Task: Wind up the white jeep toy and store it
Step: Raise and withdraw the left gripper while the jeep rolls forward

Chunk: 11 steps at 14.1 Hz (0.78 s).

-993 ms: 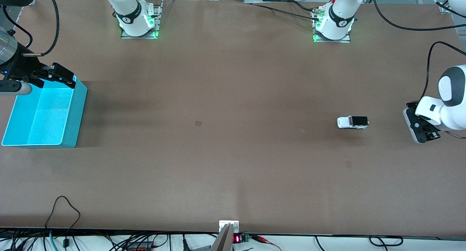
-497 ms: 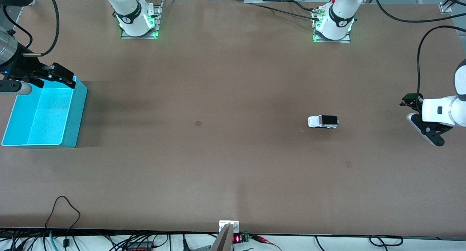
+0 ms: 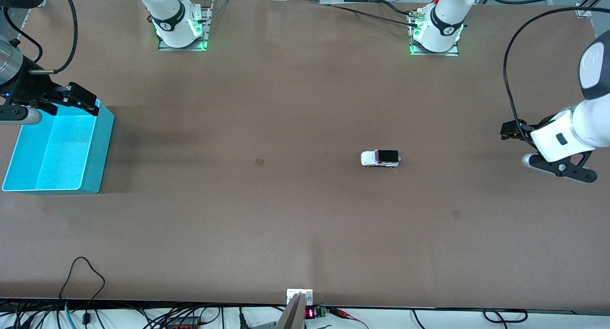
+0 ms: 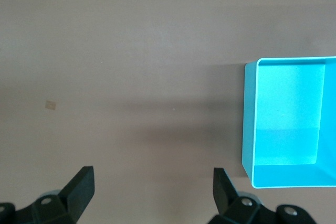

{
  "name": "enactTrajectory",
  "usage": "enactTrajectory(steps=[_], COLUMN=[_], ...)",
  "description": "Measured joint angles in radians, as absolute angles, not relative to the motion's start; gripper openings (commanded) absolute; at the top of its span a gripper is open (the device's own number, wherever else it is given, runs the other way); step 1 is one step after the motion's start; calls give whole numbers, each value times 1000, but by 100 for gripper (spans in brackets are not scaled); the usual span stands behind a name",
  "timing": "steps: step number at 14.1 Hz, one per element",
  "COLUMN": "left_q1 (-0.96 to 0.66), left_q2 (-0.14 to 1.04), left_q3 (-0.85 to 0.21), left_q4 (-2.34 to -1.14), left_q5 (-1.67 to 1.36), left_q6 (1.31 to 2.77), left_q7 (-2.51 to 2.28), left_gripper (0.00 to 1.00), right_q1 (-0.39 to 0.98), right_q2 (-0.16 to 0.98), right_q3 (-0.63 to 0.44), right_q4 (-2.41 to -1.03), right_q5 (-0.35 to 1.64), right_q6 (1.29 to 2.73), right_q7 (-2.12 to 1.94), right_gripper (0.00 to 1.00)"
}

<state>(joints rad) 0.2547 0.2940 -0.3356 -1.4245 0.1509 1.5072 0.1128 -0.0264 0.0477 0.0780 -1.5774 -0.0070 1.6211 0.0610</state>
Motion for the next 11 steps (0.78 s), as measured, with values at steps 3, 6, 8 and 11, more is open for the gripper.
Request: enactTrajectory(steps=[3,6,8,11], left_q1=[156,52,10,-4], left_q2=[224,133,61,7], left_q3=[-191,-45,-14,-9], left_q4=[-1440,-1553,-1644,-1707], left_q5=[50,18,18,18], left_q6=[1555,1713,1758,1759], left_q7=[-1,-8,-25,-87], left_gripper=[100,100,100,100], right_q1=[-26,-26,-26,-26], right_q2=[48,48,48,48], right_q3=[78,78,78,78], right_q4=[-1577,-1577,-1577,-1577], right_q5=[-7,-7,-7,-7], right_q6=[1621,1621,1621,1621], right_q7=[61,61,61,61], right_gripper=[100,100,100,100])
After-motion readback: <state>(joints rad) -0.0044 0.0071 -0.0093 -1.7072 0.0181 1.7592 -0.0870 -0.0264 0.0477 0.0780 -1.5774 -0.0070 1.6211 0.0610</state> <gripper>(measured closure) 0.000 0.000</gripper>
